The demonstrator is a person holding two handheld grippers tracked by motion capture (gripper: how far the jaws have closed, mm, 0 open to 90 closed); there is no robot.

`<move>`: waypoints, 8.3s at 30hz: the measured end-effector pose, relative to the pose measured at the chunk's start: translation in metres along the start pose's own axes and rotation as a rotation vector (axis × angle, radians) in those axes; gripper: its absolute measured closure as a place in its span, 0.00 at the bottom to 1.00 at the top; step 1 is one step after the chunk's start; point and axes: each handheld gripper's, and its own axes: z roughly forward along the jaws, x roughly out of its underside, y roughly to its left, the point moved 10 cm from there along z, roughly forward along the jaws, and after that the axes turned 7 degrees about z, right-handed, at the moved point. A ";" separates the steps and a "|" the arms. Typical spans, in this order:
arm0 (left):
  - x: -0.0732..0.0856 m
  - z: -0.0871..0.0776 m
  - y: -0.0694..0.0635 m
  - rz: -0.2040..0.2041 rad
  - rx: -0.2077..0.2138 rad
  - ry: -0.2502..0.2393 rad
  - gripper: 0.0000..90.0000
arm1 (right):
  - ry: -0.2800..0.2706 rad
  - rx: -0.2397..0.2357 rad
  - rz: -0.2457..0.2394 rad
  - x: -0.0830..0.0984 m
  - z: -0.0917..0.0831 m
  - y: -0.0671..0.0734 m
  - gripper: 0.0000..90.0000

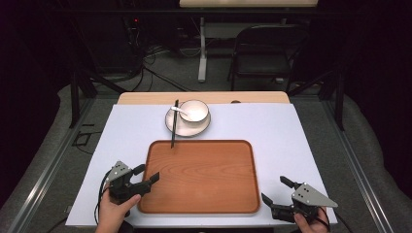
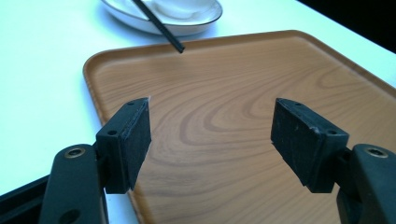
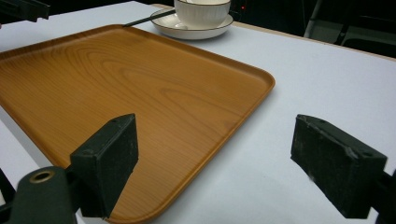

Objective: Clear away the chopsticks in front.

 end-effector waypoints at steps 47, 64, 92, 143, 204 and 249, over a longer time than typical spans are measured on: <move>-0.113 0.058 0.049 -0.072 -0.036 0.149 0.34 | 0.003 0.009 0.010 0.000 0.001 -0.001 0.16; -0.135 0.082 0.069 -0.147 -0.087 0.196 0.43 | 0.005 0.008 0.013 0.000 0.002 -0.002 0.16; -0.133 0.135 0.081 -0.251 -0.094 0.333 0.72 | 0.003 -0.003 0.017 0.000 0.002 -0.001 0.16; -0.100 0.180 0.089 -0.471 -0.130 0.560 0.90 | -0.003 -0.009 0.023 0.000 0.001 -0.003 0.16; -0.049 0.012 0.033 -0.444 0.044 0.460 0.96 | 0.007 -0.003 0.029 0.000 0.003 -0.002 0.16; 0.008 0.046 -0.016 -0.368 0.062 0.588 0.96 | 0.005 0.001 0.041 0.000 0.002 -0.004 0.16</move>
